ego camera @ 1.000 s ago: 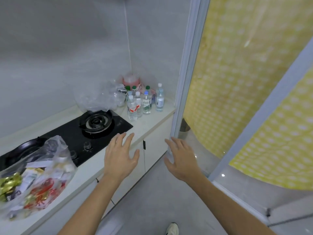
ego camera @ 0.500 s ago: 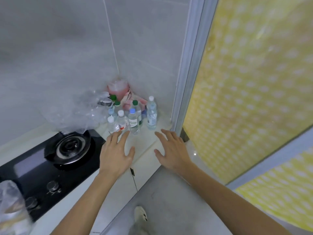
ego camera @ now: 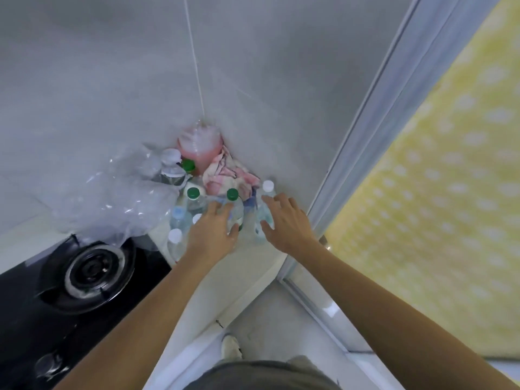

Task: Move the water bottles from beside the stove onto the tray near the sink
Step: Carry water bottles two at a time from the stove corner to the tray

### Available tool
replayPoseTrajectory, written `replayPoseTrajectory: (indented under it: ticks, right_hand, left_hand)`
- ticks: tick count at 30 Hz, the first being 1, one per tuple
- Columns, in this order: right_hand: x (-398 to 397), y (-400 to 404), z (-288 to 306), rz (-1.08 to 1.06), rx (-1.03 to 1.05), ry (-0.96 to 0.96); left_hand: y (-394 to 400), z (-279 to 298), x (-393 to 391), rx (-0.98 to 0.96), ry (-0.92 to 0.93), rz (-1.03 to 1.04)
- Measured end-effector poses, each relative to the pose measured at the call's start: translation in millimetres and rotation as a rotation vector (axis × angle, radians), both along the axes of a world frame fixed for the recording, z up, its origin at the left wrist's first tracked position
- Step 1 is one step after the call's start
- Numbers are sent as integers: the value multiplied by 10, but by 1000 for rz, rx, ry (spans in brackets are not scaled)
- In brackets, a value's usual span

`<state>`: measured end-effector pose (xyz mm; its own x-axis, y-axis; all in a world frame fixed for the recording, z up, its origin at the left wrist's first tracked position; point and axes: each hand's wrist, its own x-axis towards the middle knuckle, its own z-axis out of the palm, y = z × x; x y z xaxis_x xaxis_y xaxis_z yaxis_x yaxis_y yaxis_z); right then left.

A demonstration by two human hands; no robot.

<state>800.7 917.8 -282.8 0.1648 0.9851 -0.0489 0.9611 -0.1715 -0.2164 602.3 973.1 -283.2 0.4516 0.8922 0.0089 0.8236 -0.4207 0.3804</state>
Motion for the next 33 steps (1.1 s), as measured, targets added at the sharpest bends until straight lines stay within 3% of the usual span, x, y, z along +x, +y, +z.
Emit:
replayPoseTrajectory:
  ticks: [6,17,23,33]
  right_hand:
    - [236,394,-229,93,-86,-67]
    - [644,669,-410,385,-60,137]
    - [643,775,-102,508,-64,369]
    - [-401,477,669,947,-28,466]
  left_hand:
    - [190,-230,228,-55,160,18]
    - [127,-333,419,-74,147,293]
    - [-267,-162,313,-27,92,447]
    - [-1561,447,-554,186,83,673]
